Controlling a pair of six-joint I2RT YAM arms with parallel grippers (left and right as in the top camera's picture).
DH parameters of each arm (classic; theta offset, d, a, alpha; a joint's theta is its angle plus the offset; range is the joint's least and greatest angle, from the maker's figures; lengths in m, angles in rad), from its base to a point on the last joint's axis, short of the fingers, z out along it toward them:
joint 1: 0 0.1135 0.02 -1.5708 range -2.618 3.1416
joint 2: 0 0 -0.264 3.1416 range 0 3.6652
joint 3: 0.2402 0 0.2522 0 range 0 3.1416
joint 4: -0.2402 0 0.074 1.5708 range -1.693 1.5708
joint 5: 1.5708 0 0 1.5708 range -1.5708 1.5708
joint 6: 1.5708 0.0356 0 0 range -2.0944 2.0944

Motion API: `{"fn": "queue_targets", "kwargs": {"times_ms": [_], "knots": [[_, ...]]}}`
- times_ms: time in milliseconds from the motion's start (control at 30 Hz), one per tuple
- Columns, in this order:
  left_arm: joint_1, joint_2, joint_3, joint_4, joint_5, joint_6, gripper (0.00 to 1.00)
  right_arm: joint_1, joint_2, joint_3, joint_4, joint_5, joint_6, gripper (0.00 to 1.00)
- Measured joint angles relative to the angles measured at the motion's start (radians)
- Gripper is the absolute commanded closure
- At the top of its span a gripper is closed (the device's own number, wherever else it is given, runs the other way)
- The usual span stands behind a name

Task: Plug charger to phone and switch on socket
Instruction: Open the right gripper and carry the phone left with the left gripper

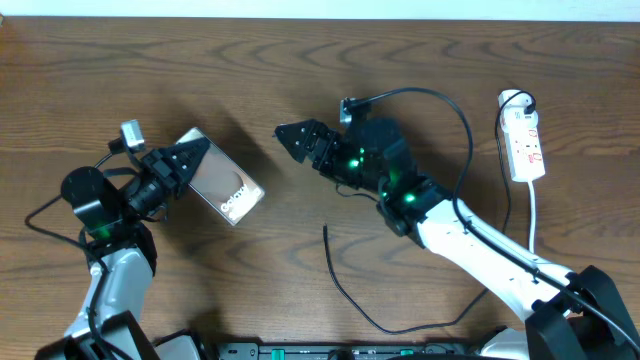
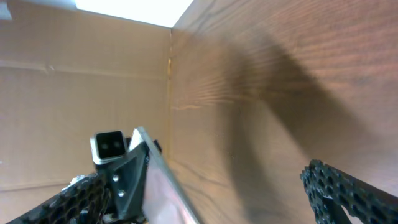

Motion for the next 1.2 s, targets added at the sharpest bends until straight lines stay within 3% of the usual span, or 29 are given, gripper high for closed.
{"fn": "queue_targets", "kwargs": {"times_ms": [233,500,967,1200], "knots": [[0.000,0.151,0.141,0.095,0.220,0.072,0.92,-0.109,0.000,0.124,-0.301,-0.137,-0.217,0.01],[0.000,0.301,0.203,0.102,0.295,0.088,0.92,-0.139,0.000,0.327,-0.674,-0.190,-0.462,0.01],[0.000,0.339,0.203,0.171,0.312,0.113,0.93,-0.136,0.051,0.371,-1.006,-0.149,-0.667,0.01],[0.000,0.339,0.203,0.171,0.313,0.113,0.92,-0.100,0.217,0.372,-1.088,-0.121,-0.720,0.12]]}}
